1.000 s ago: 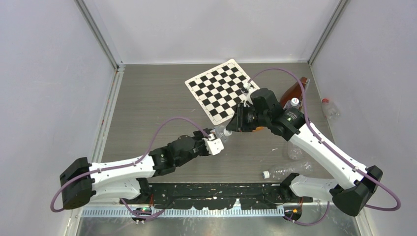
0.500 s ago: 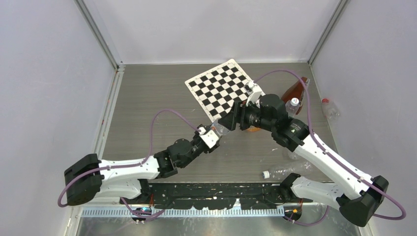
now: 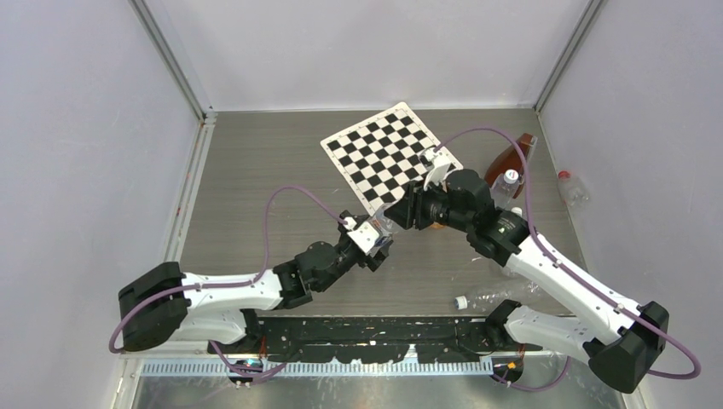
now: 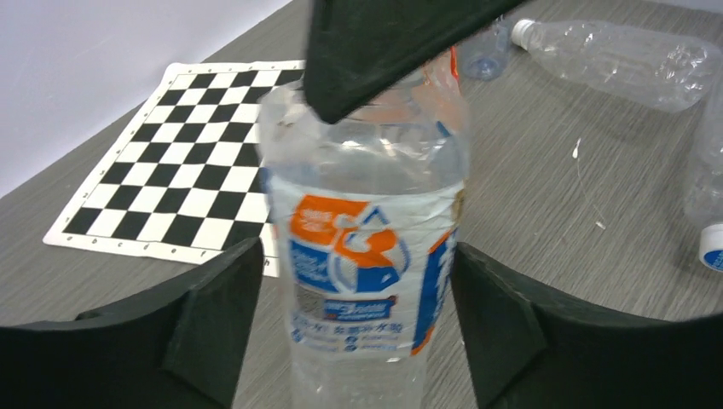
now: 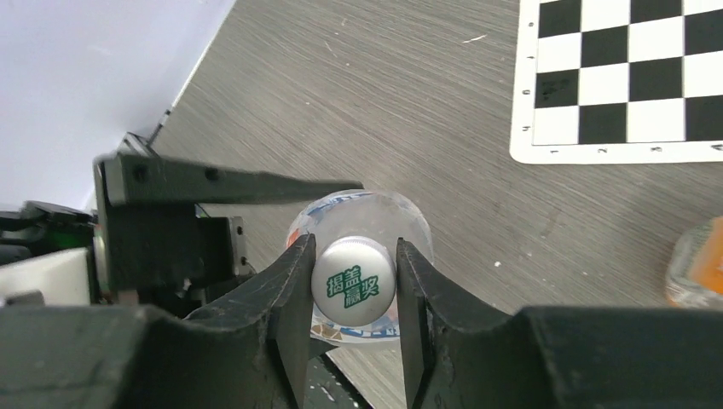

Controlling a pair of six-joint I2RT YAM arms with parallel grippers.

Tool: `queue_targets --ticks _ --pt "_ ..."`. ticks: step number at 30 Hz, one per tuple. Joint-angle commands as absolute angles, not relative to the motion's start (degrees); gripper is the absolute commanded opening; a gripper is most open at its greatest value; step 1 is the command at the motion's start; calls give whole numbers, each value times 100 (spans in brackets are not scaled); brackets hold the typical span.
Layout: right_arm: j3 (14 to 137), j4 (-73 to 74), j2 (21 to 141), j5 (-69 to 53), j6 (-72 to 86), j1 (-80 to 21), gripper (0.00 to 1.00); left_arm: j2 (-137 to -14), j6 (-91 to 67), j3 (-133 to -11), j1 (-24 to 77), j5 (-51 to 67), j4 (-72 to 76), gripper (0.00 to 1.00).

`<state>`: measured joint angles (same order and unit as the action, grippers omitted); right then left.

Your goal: Screw on the bottle caps

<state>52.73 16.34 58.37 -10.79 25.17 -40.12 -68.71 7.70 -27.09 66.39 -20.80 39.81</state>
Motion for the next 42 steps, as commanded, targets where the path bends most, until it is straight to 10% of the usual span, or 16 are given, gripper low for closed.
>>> queue_targets --ticks 1,18,42 --pt "5414 1911 5539 -457 1727 -4069 1 -6435 414 -2857 6592 -2390 3863 89" --pt "4736 1651 6036 645 818 -4069 8 -3355 35 -3078 5876 -3581 -622 100" --pt "6695 3254 6519 425 1240 -4069 97 -3638 468 -4333 5273 -3721 -1998 100"
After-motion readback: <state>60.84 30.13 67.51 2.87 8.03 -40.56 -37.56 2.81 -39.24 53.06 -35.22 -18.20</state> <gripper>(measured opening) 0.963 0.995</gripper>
